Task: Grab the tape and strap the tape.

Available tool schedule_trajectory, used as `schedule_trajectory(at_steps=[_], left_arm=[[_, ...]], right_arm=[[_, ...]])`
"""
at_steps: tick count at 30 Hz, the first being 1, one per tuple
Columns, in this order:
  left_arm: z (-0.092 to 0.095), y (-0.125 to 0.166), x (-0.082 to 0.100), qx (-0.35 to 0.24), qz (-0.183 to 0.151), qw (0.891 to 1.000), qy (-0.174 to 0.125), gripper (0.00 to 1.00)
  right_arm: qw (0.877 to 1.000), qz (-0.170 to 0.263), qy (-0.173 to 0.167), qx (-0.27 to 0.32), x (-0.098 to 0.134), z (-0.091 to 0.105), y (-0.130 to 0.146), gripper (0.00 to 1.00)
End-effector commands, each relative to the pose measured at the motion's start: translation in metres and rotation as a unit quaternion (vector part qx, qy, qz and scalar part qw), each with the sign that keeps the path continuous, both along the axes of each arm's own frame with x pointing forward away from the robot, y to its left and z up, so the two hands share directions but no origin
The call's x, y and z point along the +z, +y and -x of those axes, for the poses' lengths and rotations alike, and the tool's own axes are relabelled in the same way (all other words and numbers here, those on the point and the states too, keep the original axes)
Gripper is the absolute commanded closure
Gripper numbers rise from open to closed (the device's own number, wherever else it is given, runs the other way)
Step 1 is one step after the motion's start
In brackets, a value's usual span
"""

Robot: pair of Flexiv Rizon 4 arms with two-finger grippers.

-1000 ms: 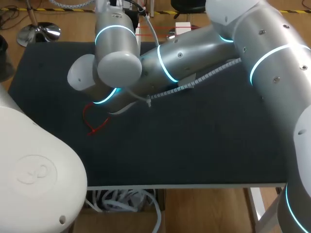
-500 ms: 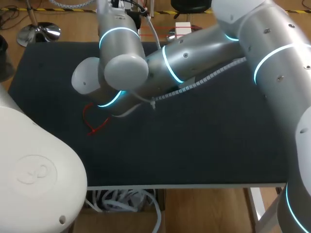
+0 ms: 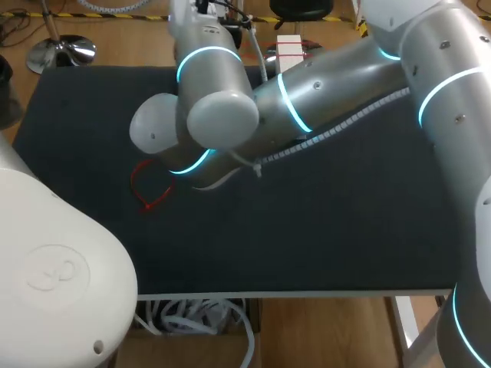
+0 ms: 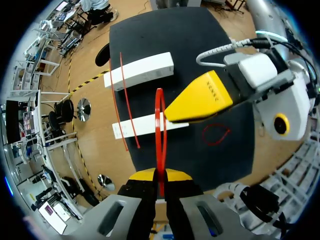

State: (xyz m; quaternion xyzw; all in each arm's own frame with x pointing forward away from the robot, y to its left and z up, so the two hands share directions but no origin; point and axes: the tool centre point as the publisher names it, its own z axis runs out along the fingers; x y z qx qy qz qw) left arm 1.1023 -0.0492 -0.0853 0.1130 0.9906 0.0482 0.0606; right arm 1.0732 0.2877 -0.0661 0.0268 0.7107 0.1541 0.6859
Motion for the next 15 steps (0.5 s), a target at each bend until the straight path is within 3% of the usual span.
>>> schedule_trajectory(at_steps=[1, 10, 12, 14, 15], left_arm=[[0.000, -0.001, 0.001, 0.001, -0.002, 1.000, 0.001, 1.00], [0.000, -0.001, 0.001, 0.001, -0.002, 1.000, 0.001, 1.00], [0.000, -0.001, 0.001, 0.001, -0.002, 1.000, 0.001, 1.00], [0.000, -0.001, 0.001, 0.001, -0.002, 1.000, 0.001, 1.00], [0.000, -0.001, 0.001, 0.001, -0.002, 1.000, 0.001, 1.00]], right_arm=[[1.000, -0.002, 0.006, 0.017, 0.007, 0.007, -0.024, 0.94], [1.000, -0.008, -0.001, -0.012, 0.007, 0.005, -0.071, 0.83], [1.000, -0.008, -0.004, -0.015, 0.007, 0.003, -0.078, 0.75], [1.000, -0.013, -0.003, -0.017, 0.007, 0.002, -0.083, 0.53], [1.000, -0.014, -0.003, -0.017, 0.008, 0.002, -0.085, 0.51]])
